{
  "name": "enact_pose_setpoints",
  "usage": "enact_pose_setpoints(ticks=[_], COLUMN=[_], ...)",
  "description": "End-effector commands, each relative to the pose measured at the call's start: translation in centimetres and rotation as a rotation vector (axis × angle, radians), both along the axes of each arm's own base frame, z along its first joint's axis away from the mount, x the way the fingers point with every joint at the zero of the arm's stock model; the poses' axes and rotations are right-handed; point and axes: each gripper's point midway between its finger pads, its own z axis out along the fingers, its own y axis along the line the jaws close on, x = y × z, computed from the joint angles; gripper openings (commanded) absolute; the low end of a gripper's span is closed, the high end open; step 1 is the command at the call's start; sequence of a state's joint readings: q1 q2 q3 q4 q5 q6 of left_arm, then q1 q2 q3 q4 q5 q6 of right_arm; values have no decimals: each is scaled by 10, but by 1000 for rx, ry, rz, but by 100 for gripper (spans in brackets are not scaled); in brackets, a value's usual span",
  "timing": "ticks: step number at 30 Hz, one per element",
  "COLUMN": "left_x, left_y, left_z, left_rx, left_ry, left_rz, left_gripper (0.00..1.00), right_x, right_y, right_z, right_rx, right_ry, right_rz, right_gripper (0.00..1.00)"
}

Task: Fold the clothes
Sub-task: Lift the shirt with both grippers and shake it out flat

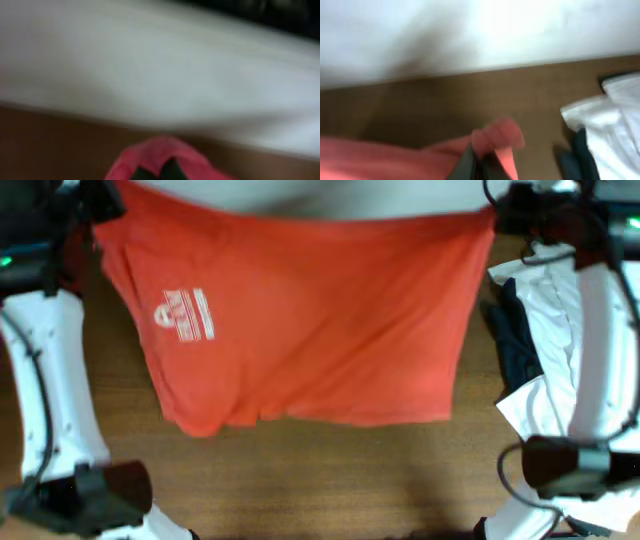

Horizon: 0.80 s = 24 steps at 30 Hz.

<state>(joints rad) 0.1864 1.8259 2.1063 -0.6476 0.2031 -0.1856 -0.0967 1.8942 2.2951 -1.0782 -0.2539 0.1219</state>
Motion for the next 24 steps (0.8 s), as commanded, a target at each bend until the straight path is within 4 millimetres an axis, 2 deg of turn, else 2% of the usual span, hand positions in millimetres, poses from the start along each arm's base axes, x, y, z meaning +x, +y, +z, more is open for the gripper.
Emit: enact_pose_setpoints(ticks=[1, 4, 7, 8, 9, 10, 11, 12, 13, 14, 15, 16, 17, 18, 20, 21, 23, 24], left_x=[30, 33, 17, 6, -5, -9, -9, -8, -8, -13, -22, -33, -43, -62, -89, -102, -121, -140], left_y=[6, 8, 9, 9, 5, 3, 1, 1, 1, -2, -8, -13, -18, -27, -42, -49, -59, -64], left_z=[25, 83, 146, 172, 189, 190, 180, 161, 126, 76, 36, -2, -30, -78, -147, -175, -214, -242], left_rx=[-36, -16, -17, -6, -3, -7, -18, -32, -56, -92, -120, -146, -163, -185, -199, -204, -195, -189], left_ry=[-158, -383, -569, -629, -651, -627, -565, -476, -328, -127, 34, 188, 304, 502, 784, 898, 1046, 1150], left_rz=[25, 29, 49, 58, 47, 36, 33, 36, 44, 42, 41, 40, 39, 34, 12, 1, -28, -49], left_gripper=[0, 0, 0, 0, 0, 0, 0, 0, 0, 0, 0, 0, 0, 0, 0, 0, 0, 0], right_x=[27, 38, 31, 24, 18, 15, 12, 8, 1, -8, -16, -26, -35, -50, -72, -85, -105, -121], right_y=[-5, -6, -20, -29, -34, -37, -41, -45, -50, -52, -52, -51, -50, -48, -44, -42, -40, -38], right_z=[29, 88, 131, 144, 148, 143, 131, 114, 87, 56, 31, 3, -22, -53, -103, -126, -162, -187], right_rx=[69, 73, 54, 25, 3, -26, -59, -85, -114, -129, -137, -154, -165, -167, -165, -163, -165, -163], right_ry=[-143, -362, -477, -502, -495, -470, -423, -353, -245, -116, -16, 99, 199, 330, 525, 619, 752, 847], right_rz=[-62, -66, -147, -196, -222, -232, -242, -261, -277, -285, -280, -264, -249, -236, -211, -199, -185, -174], right_gripper=[4, 4, 4, 4, 4, 4, 4, 4, 4, 4, 4, 4, 4, 4, 4, 4, 4, 4])
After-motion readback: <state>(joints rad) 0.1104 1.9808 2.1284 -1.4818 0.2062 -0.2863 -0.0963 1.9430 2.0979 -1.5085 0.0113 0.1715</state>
